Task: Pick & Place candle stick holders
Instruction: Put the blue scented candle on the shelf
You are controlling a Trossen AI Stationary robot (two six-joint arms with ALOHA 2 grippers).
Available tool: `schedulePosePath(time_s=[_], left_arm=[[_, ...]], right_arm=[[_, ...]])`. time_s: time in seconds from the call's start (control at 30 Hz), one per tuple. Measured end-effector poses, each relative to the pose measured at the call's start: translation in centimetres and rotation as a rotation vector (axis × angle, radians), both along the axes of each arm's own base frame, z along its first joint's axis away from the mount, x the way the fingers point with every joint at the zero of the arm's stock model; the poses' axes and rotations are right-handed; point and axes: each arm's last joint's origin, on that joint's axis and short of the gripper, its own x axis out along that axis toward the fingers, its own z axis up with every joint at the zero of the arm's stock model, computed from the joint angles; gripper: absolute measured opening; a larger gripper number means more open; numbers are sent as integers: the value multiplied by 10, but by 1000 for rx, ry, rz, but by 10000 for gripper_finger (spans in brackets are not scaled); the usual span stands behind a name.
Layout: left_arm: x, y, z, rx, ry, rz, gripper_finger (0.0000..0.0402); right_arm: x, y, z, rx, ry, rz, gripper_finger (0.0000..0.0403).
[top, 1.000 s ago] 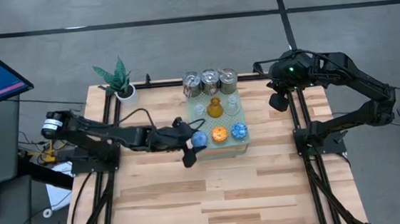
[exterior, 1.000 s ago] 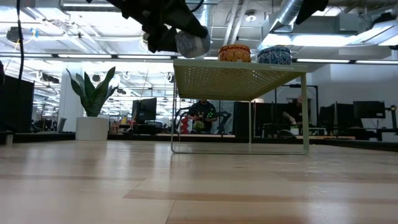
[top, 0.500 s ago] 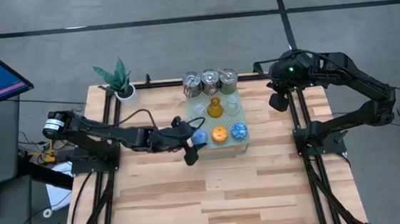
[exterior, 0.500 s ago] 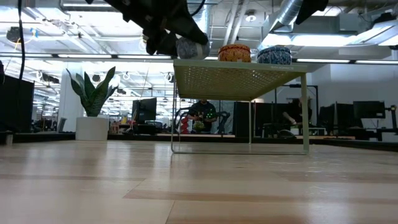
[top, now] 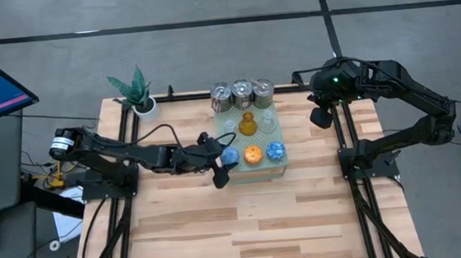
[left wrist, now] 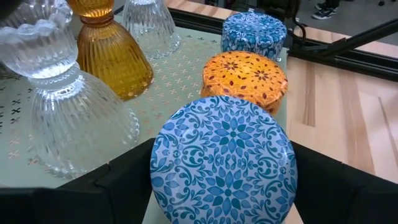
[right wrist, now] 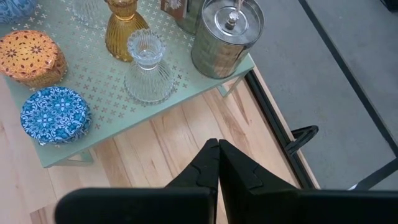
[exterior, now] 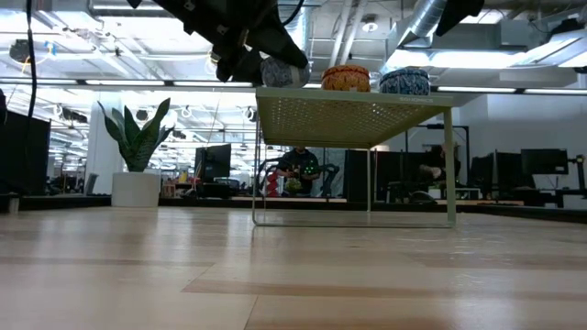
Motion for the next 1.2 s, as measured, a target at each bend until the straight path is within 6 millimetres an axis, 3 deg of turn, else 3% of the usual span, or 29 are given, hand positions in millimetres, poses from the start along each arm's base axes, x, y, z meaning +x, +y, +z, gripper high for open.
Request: schedulePosePath(time_s=[0.23,1.2], left_arm=[[4,-1,-7,5,22,2,314],[3,-1,-1,68,-4,-27,328]], right_arm=[[0,0,0,0,0,0,0],[0,0,0,-7,6,12,0]])
